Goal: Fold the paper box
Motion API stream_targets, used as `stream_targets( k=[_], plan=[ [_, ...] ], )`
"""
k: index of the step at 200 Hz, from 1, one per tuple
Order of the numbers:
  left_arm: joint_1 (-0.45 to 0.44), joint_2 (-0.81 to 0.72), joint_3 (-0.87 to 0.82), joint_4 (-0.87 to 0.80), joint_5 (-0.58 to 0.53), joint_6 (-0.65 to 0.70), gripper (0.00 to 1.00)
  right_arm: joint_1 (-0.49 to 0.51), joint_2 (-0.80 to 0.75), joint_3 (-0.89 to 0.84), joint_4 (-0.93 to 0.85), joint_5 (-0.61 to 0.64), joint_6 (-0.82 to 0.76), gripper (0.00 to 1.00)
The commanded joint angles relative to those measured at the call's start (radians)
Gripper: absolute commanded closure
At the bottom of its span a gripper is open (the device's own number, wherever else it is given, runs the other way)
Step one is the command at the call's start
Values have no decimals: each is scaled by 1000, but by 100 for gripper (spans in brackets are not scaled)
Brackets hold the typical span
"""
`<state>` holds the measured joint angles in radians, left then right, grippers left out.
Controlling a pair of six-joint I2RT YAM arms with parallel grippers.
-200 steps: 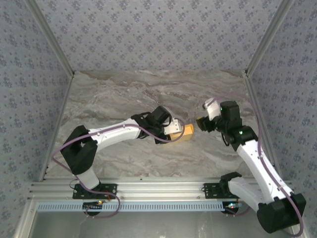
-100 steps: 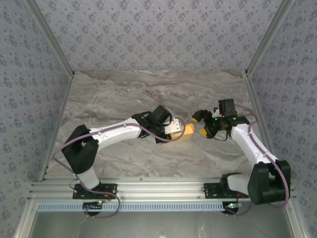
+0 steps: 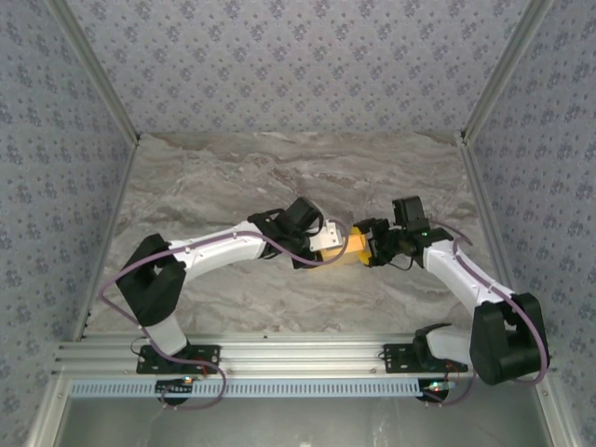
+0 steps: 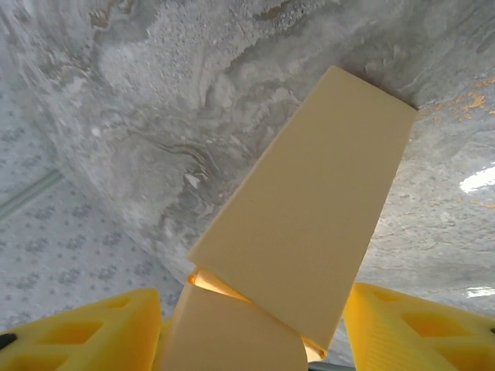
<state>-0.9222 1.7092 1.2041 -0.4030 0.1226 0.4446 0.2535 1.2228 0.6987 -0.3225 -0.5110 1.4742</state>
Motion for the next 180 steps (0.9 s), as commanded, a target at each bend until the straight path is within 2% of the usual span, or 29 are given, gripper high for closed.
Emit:
stream_targets(
  k=[1,34,48,59,74,91,131,153,168,180],
  plan=[
    [11,64,-18,-86,-15,-3,71,3,-15,-42,27,61,85,40],
    [11,69,-14,-85,-9,-4,71,9,-8,-51,53,90,81,47],
    [13,72,-14,-85,-6,-6,71,8,-5,-52,58,102,71,58],
    [13,72,-12,-85,-4,-8,71,8,-3,-57,64,113,64,61],
    [14,73,-12,-81,-1,-9,71,9,0,-68,70,124,50,61],
    [16,73,-9,-79,4,-10,71,11,4,-87,74,134,40,55],
    [17,79,-8,-77,10,-15,69,12,0,-136,128,167,23,55],
    [20,77,-13,-70,29,-24,69,12,-1,-173,212,195,19,57],
    [25,73,-17,-65,44,-30,68,13,1,-196,267,205,18,64],
    [28,72,-20,-59,53,-35,68,19,-1,-213,311,216,23,65]
  ],
)
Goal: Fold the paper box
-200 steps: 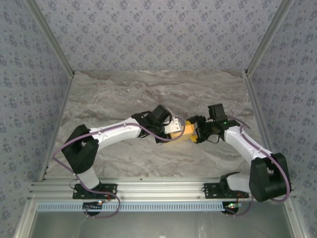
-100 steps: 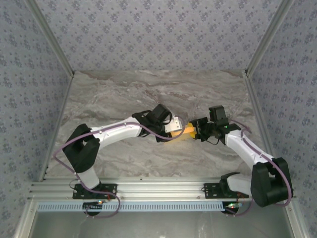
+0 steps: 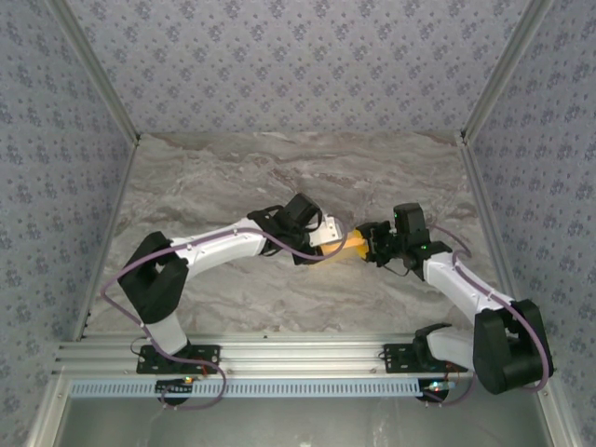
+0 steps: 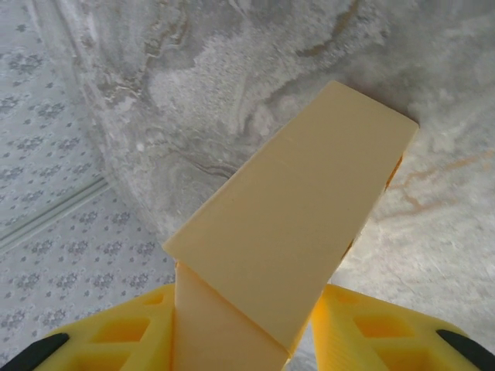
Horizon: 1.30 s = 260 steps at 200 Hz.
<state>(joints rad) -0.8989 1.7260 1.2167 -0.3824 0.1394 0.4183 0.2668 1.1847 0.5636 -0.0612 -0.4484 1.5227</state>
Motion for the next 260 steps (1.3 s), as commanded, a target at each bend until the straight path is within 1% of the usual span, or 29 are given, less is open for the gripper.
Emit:
stream_targets(
  k=[1,31,59,88,103,122,150,175,186,200,216,220,241,260],
  plan=[
    [5,55,-33,-80,36,-9,68,6,37,-79,55,155,-24,65],
    [12,58,-35,-69,69,-19,65,46,38,-125,211,214,-6,63],
    [18,64,-40,-54,100,-24,61,49,53,-127,266,224,20,61],
    [41,66,-34,-51,177,-28,55,28,52,-82,205,231,6,61],
    [49,60,-31,-41,199,-35,51,29,68,-62,178,234,-9,61],
    [56,52,-31,-29,217,-43,46,32,104,-59,199,212,0,61],
    [64,39,-32,-13,274,-68,38,42,140,-57,229,201,17,61],
    [73,3,-41,24,320,-108,24,54,147,-48,211,216,9,61],
    [79,-17,-45,39,350,-130,15,58,146,-44,199,221,7,61],
    [91,-49,-56,69,401,-163,10,61,146,-39,187,230,1,61],
    [103,-90,-76,109,425,-200,5,62,147,-38,176,236,-11,61],
    [104,-101,-83,119,429,-208,1,62,146,-38,171,238,-14,62],
    [127,-154,-115,184,450,-255,1,63,147,-39,149,249,-31,62],
    [184,-186,-149,281,506,-357,1,65,154,-33,142,251,-58,62]
  ],
)
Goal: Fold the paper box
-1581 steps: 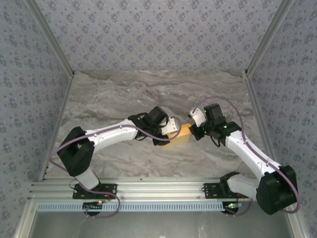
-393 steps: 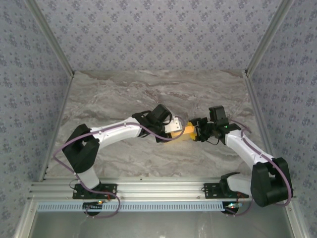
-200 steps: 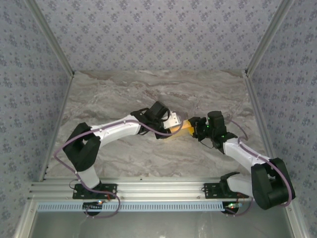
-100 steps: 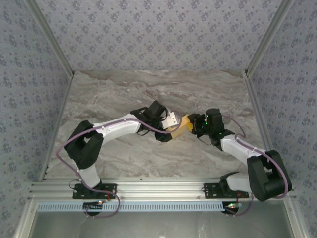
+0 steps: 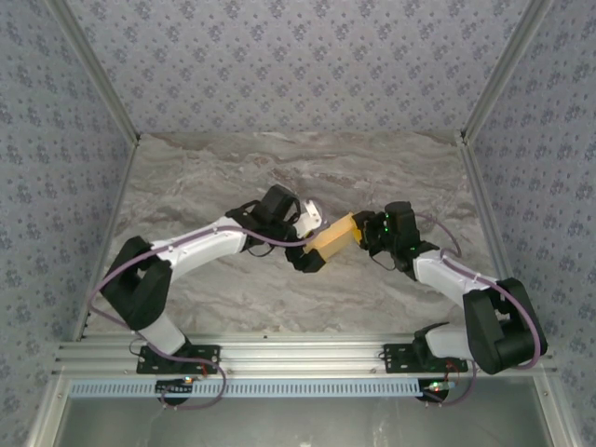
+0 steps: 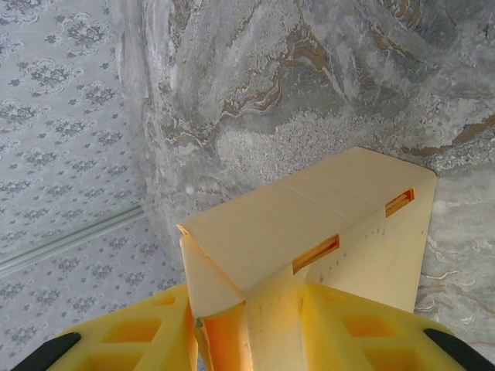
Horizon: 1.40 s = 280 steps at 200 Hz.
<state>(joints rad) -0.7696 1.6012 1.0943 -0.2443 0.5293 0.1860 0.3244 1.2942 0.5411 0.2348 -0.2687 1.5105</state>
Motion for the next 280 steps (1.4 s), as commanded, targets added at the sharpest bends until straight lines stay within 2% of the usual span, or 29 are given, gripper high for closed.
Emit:
stream_targets(
  k=[1,27,78,115,170,188,211,231,267,280],
  plan=[
    [59,-62,-29,149,119,-130,1,8,45,-10,-155,71,-47,62],
    [119,-68,-60,274,124,-262,1,13,58,-6,-161,68,-62,62],
    [122,-53,-87,321,67,-299,1,16,60,11,-188,55,-63,61],
    [117,-57,-103,288,24,-264,1,18,40,92,-287,26,-81,46],
    [55,-58,-94,258,-119,-182,1,-1,-3,242,-555,39,-158,30],
    [40,-75,-124,287,-155,-187,1,-29,5,323,-696,45,-248,26],
    [33,-118,-180,330,-180,-208,1,-64,37,434,-893,49,-371,22],
    [19,-141,-217,341,-223,-190,1,-72,69,489,-947,10,-376,18],
    [-12,-108,-226,367,-285,-161,1,-75,227,626,-1022,-84,-468,14],
    [-33,-90,-205,351,-301,-133,1,-73,268,638,-1019,-112,-428,10]
  ],
)
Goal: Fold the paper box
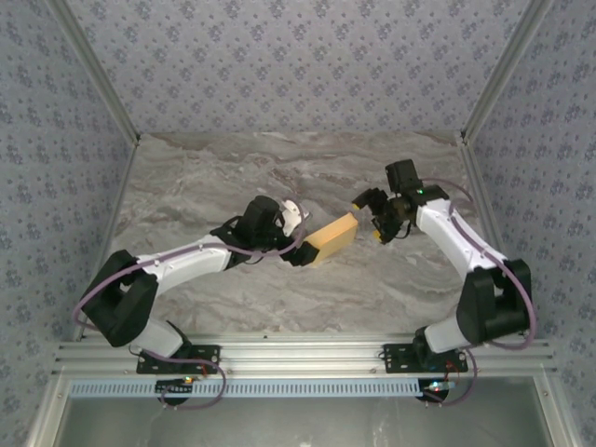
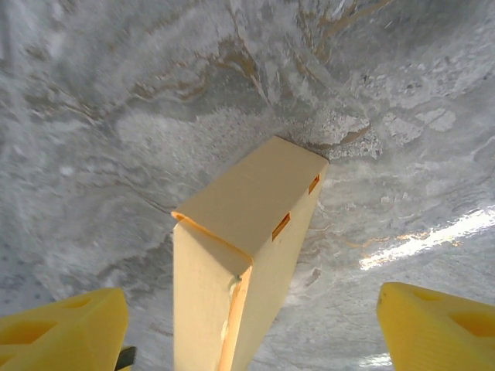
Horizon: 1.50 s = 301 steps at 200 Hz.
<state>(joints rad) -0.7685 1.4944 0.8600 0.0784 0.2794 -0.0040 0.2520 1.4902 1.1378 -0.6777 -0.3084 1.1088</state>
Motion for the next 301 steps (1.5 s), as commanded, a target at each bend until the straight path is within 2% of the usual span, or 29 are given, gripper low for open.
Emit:
stream_targets(
  k=[1,24,55,81,107,131,144,156,169,193,220,242,256,277,301],
  plan=[
    [-35,18,32,26,-52,59,1,0,75,43,-108,-74,-22,10],
    [-61,62,79,-35,-71,101,2,13,138,81,-91,-127,40,10],
    [-70,113,108,-55,-62,108,6,28,200,141,-99,-124,57,11],
    [-70,138,121,-64,-84,128,6,15,212,181,-152,-105,19,11],
    [-69,150,126,-68,-88,130,4,-6,166,145,-159,-111,9,11],
    [-69,106,56,19,-84,95,2,-33,144,146,-154,-137,-94,13],
    [-70,63,-24,125,-89,68,1,-46,136,175,-153,-148,-214,14],
    [-70,24,-126,276,-63,75,1,-53,123,212,-168,-123,-330,15],
    [-68,11,-213,439,-81,68,1,-52,92,240,-156,-73,-466,17],
    [-70,58,-289,645,-62,153,1,-5,-20,234,-56,9,-880,17],
    [-70,146,-321,811,-90,162,1,63,-138,166,12,-35,-1369,16],
    [-69,219,-366,1018,-74,158,1,110,-163,141,-68,-93,-1781,15],
    [-68,257,-366,1067,-68,174,1,147,-128,169,-185,-87,-2006,15],
    [-68,309,-351,1098,-50,191,3,162,-64,188,-245,-16,-2175,14],
    [-55,350,-351,1138,-40,190,11,163,-21,203,-241,-1,-2255,14]
  ],
)
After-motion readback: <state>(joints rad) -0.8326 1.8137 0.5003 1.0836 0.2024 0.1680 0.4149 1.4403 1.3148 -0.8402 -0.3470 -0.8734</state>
